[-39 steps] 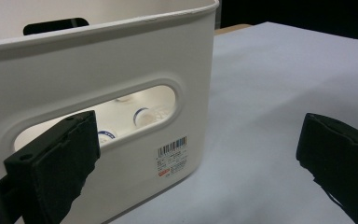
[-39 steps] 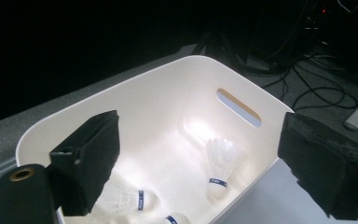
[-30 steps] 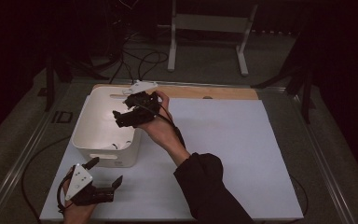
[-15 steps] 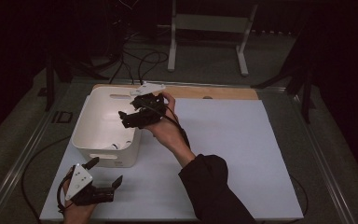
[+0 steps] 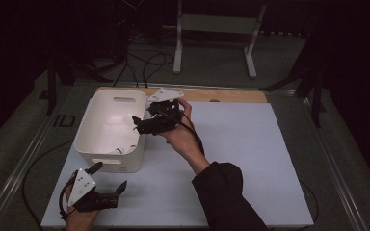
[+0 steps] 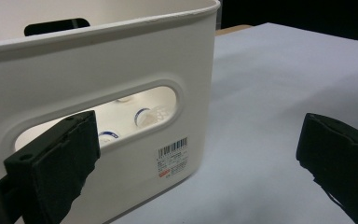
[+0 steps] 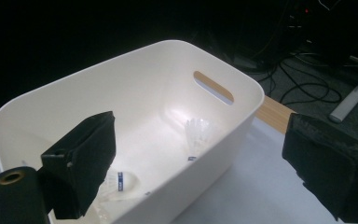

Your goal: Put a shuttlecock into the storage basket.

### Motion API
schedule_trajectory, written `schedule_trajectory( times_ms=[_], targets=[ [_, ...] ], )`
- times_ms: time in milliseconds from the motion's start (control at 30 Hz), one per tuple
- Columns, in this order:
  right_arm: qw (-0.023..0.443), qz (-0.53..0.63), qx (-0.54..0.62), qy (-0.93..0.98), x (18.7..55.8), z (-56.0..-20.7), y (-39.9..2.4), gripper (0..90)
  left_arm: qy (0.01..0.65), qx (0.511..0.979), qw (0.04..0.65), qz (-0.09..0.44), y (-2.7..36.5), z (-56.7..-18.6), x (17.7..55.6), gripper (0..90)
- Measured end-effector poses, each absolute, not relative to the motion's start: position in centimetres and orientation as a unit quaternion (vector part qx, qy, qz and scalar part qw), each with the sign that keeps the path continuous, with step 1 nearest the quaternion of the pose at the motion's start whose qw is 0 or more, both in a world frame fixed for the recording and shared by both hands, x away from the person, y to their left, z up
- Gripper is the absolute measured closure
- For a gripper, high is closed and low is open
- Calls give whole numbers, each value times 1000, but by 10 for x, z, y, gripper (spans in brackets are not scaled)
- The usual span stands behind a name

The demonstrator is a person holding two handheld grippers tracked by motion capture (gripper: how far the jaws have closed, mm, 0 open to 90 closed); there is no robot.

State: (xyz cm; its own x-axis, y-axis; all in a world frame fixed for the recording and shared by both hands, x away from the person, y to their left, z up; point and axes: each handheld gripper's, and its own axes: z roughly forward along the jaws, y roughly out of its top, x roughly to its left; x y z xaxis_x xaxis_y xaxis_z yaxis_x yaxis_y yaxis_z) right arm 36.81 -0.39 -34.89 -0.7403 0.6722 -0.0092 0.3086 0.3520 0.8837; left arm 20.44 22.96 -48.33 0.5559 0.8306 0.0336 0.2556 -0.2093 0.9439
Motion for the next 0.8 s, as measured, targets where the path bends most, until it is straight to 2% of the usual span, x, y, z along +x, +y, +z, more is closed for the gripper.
schedule_trajectory(
  times_ms=[800],
  targets=[
    [189, 479, 330, 791, 352, -371, -43, 89, 377, 722, 505, 285, 230, -483, 203, 3]
  ],
)
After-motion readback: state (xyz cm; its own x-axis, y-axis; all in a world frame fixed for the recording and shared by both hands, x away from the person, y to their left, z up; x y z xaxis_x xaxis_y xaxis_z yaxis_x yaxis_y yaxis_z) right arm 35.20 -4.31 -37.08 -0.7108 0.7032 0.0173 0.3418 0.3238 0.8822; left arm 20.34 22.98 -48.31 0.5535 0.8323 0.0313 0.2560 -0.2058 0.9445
